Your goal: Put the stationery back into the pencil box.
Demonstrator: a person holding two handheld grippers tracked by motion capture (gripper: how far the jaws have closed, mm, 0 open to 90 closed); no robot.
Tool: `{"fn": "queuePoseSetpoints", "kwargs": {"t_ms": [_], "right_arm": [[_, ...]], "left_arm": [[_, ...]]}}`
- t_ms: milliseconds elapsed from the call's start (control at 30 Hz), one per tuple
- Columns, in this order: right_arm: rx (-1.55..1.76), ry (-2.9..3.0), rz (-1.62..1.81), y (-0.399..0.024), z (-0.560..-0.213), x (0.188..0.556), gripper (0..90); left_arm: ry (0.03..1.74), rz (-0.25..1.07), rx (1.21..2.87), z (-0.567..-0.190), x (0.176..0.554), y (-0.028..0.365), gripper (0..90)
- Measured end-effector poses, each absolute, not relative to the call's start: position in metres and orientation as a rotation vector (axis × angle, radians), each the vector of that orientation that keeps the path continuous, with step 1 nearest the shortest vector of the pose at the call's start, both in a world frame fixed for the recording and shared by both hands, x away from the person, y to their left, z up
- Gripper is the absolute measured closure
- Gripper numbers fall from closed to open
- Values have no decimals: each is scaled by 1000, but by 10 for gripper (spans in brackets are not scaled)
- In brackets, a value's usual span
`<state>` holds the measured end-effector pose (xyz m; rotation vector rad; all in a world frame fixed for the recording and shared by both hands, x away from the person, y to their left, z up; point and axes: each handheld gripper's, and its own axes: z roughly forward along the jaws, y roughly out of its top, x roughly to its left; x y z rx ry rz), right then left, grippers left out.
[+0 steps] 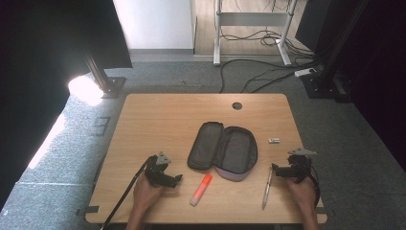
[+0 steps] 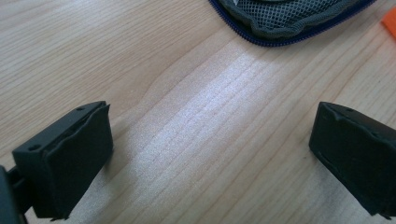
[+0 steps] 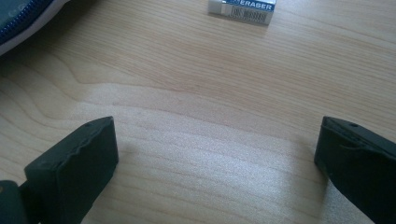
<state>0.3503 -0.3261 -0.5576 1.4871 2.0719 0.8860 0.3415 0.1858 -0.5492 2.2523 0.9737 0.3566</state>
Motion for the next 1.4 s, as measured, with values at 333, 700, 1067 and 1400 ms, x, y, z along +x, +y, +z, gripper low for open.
{"fn": "queuePoseSetpoints", "kwargs": {"t_ms": [333,700,1067,1400], "right_arm": [[1500,2064,879,-326,-557,349,0],[1492,2069,877,-327,-549,348,18],[1477,2077,982,-326,-534,351,28],[1442,2091,955,-315,-526,362,66]], "left_arm": [[974,356,2252,-549,341,186,0],[974,356,2252,-549,342,186,0],[974,356,2253,-549,342,186,0],[974,356,2253,-549,342,186,0]]}}
